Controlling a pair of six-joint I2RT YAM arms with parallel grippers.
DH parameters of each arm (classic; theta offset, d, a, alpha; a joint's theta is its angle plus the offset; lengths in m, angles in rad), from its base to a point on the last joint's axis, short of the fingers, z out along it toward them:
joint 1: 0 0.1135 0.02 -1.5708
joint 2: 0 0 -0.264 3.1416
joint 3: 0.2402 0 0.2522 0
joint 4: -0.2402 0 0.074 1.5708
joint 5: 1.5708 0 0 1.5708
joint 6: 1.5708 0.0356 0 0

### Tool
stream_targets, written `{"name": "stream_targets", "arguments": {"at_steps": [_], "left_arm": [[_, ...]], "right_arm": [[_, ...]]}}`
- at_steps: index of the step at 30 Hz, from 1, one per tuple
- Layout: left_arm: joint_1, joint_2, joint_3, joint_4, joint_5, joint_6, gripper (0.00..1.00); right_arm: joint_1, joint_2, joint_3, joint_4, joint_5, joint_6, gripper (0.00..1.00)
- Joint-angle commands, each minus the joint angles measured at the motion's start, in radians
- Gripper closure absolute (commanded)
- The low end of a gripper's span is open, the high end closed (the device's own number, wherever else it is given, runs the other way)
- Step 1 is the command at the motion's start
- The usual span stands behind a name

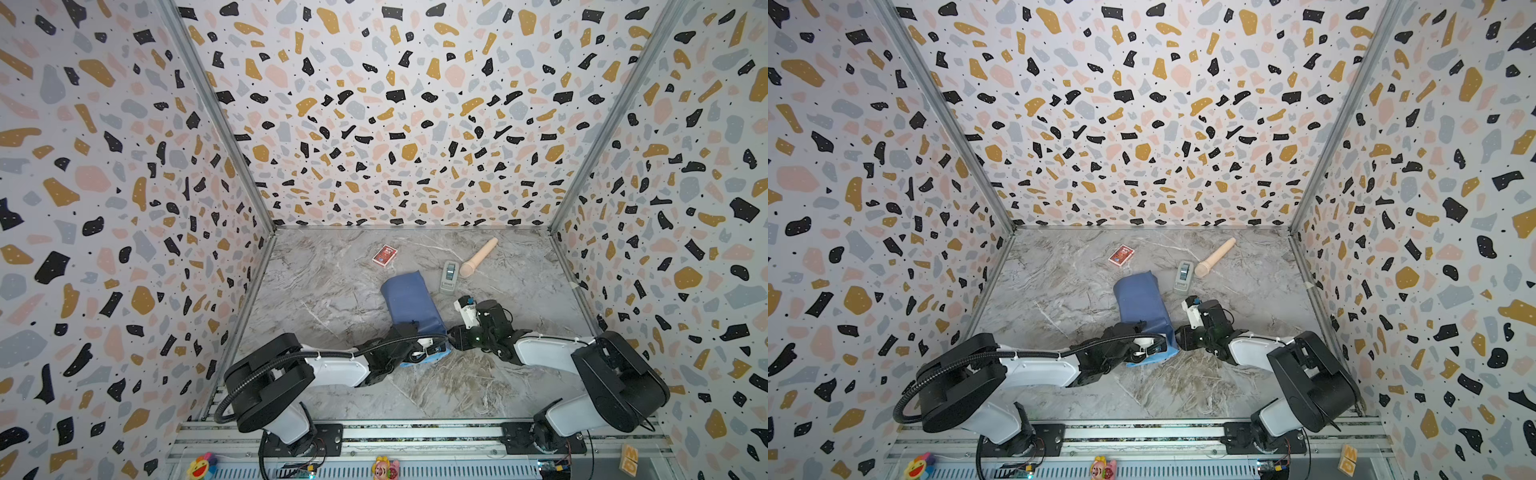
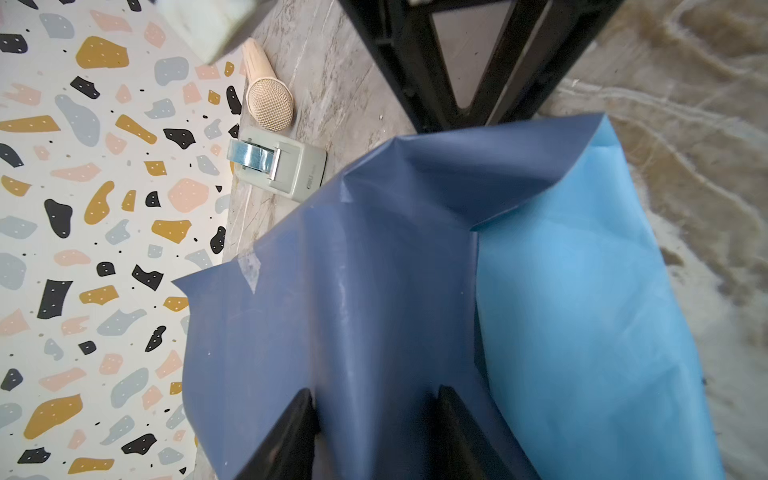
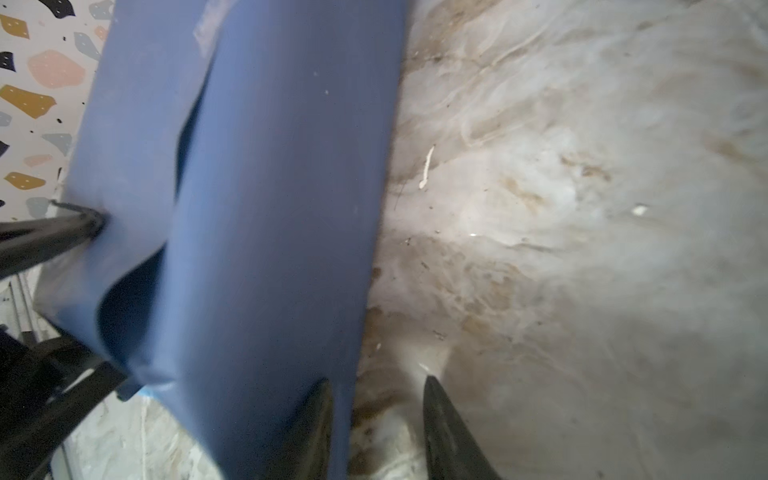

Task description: Wrap the gift box in paper

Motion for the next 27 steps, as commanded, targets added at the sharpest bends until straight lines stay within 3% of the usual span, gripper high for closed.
{"name": "stream_targets", "arguments": {"at_steps": [1,20,27], "left_arm": [[0.004,0.038,-0.003,-0.089,-0.021,-0.002,0.53],[0.003,0.048,0.003,-0.094,-0.025,-0.001,0.53],[0.003,0.045,0.000,-0.092,-0.024,-0.002,0.53]], "right_arm": [[0.011,0.005,0.003,0.065,-0.046,0.023,0.64],[0.063,-0.003,-0.031,0.134,-0.052,0.038,0.71],[0.006,-0.051,-0.047,0.101,-0.018,0.019,0.73]]}}
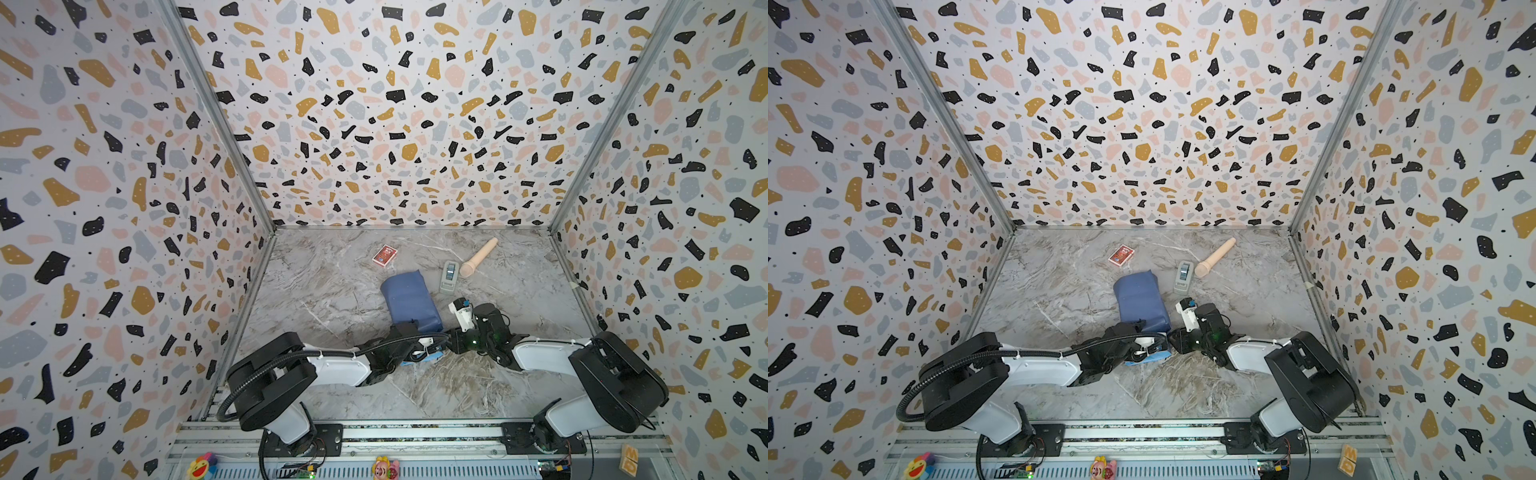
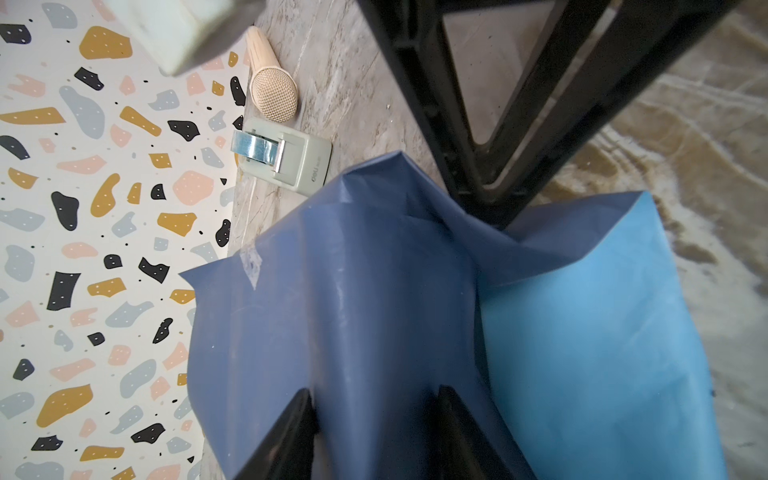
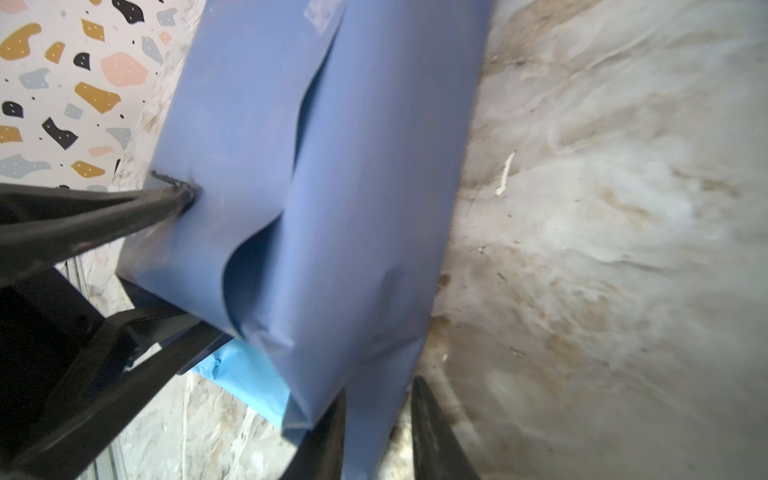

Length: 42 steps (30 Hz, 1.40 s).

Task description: Wrap the gift box in paper

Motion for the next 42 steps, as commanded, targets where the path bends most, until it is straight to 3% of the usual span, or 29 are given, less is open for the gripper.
{"name": "stream_targets", "arguments": {"at_steps": [1,42], "left_arm": [[0.005,0.033,-0.007,-0.092,-0.001,-0.002,0.53],[0.005,0.037,-0.003,-0.100,-0.001,-0.002,0.53]], "right_arm": [[-0.034,-0.045,-0.004,-0.012,0.011,-0.013,0.73],[0.052,0.015,0.013,0.150,-0.100,-0.026,0.87]]}}
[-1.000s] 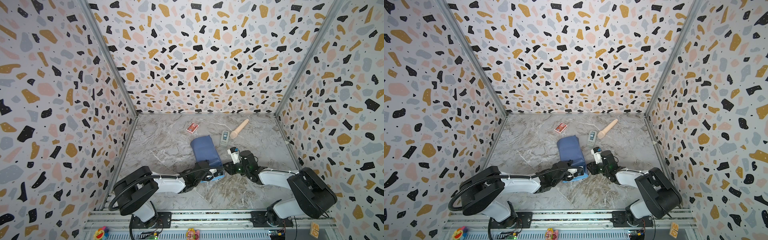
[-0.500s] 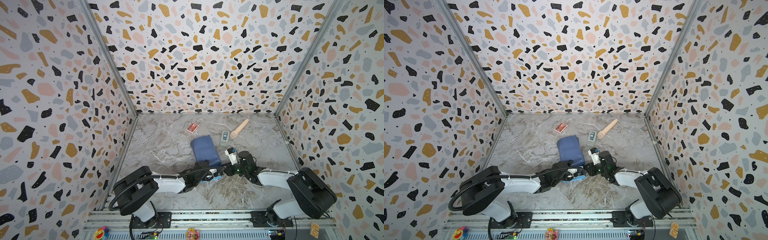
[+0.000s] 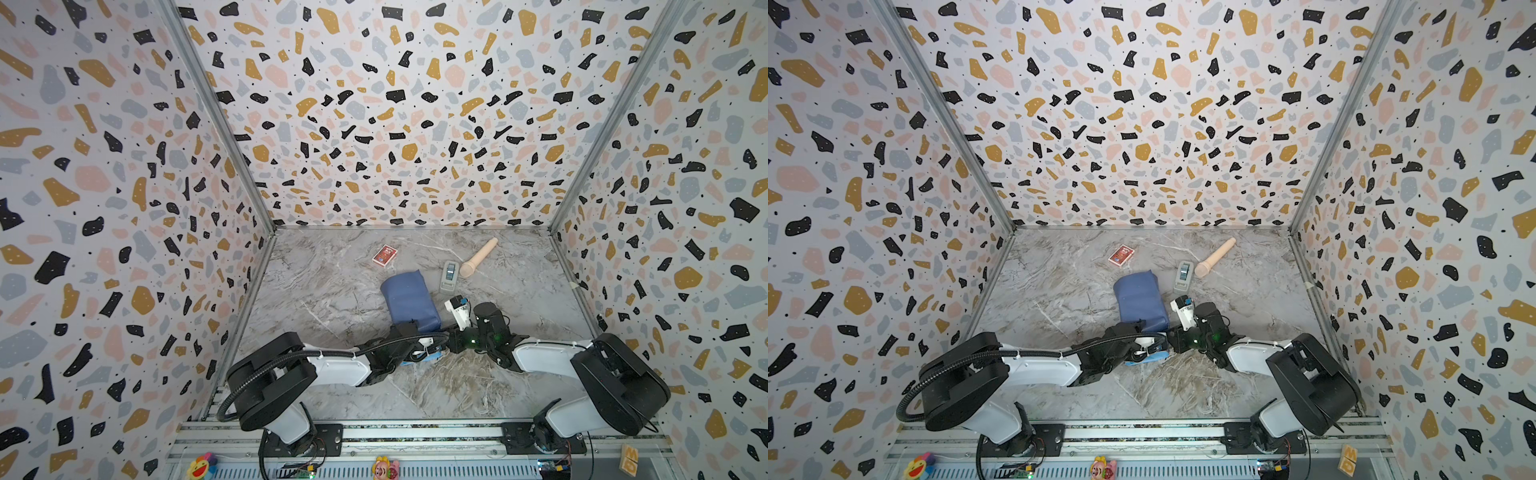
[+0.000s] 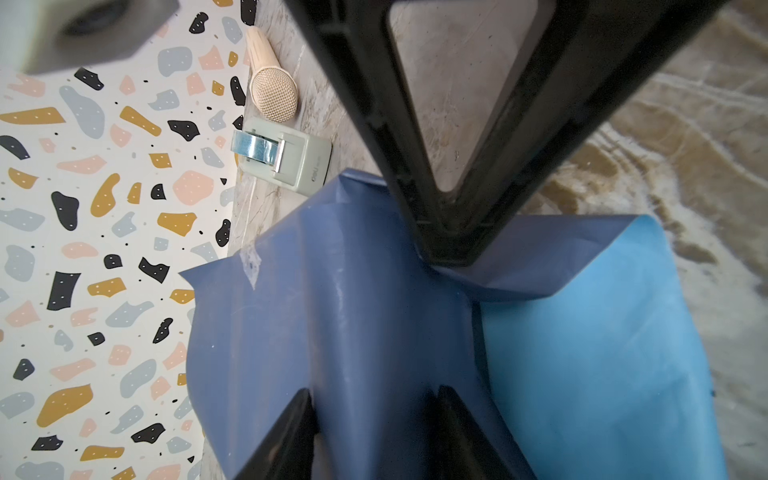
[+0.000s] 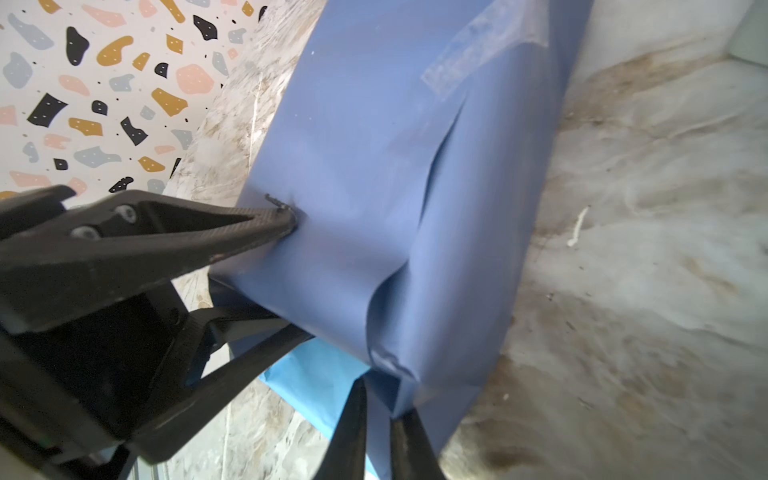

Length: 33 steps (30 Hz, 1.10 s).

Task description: Wrap the gift box in paper

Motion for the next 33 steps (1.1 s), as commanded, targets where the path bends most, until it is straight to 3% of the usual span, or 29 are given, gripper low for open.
{"name": "stream_targets", "arguments": {"at_steps": [1,9,33], "left_arm": [[0.005,0.036,-0.003,-0.099,0.000,-0.003,0.53],[0.005,0.037,-0.004,-0.100,0.000,-0.003,0.53],[0.005,0.036,0.001,-0.104,0.001,-0.006,0.54]], "right_arm": [[0.014,0.017,0.011,0.061,-0.027,-0.008,0.87],[0.021,0.065,-0.015,0.171,-0.037,0.049,0.87],[0.040,0.252,-0.070,0.420,0.107,0.194,0.88]]}}
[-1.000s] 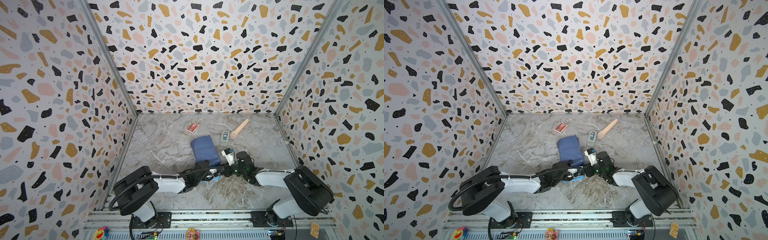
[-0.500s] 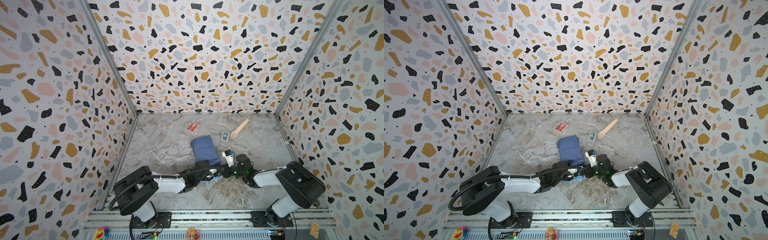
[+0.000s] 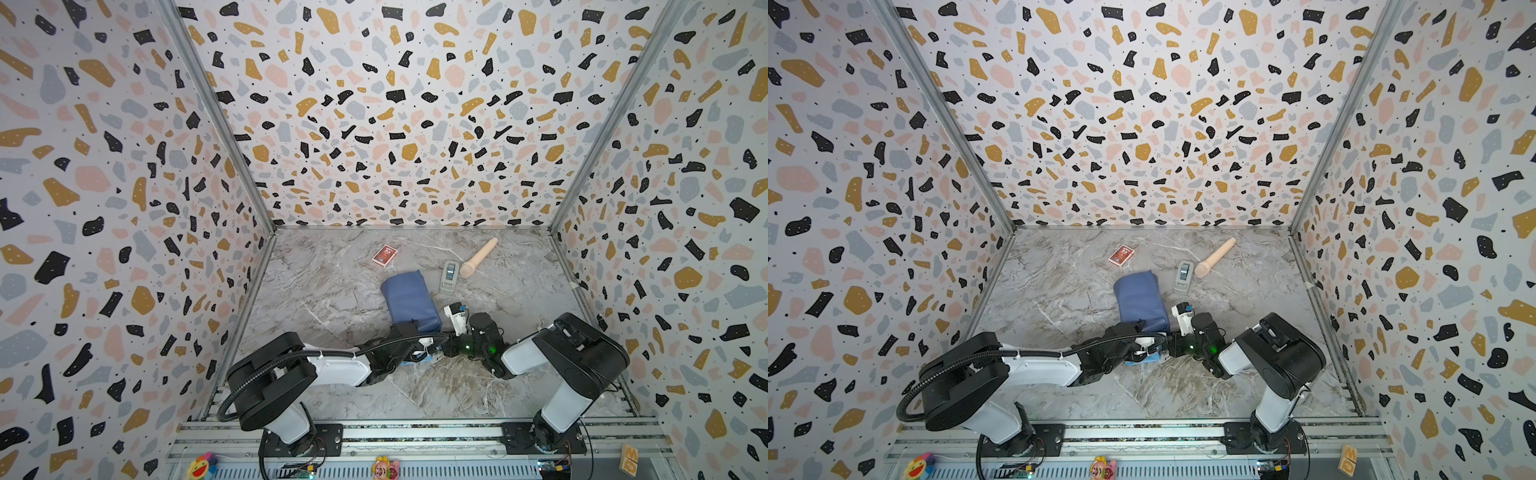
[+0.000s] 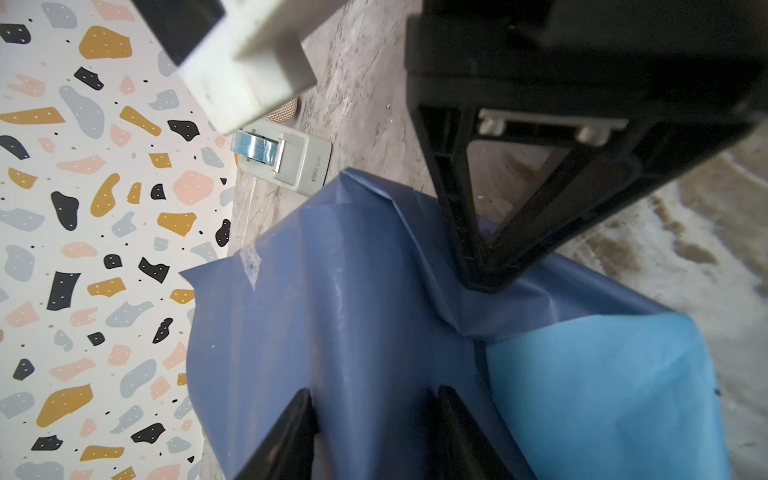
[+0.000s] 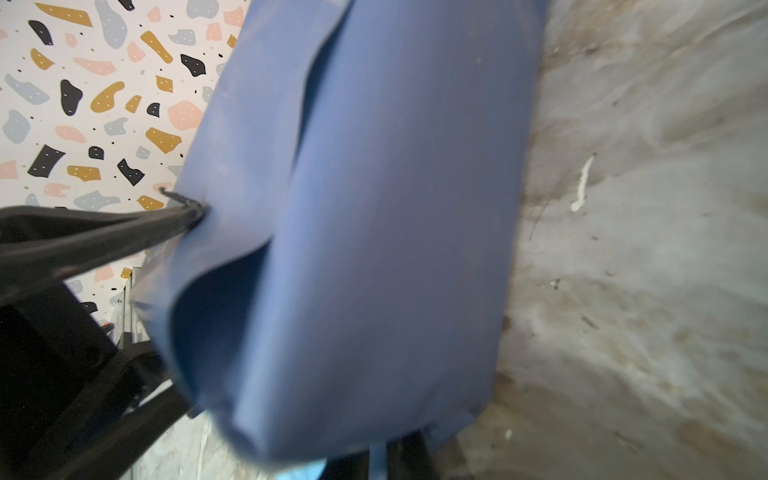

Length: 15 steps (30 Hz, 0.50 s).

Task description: Wrap the gift box in paper

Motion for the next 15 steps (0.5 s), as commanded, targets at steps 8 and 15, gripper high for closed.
{"name": "stream_targets", "arguments": {"at_steps": [8,15], "left_arm": [[0.005,0.036,0.001,-0.105,0.003,-0.007,0.54],[0.005,0.035,0.004,-0.105,0.004,-0.010,0.54]], "right_arm": [[0.007,0.045,0.007,-0.006,0.088,0.030,0.89],[0.013,0.051,-0.026,0.003,0.064,0.055,0.89]]}}
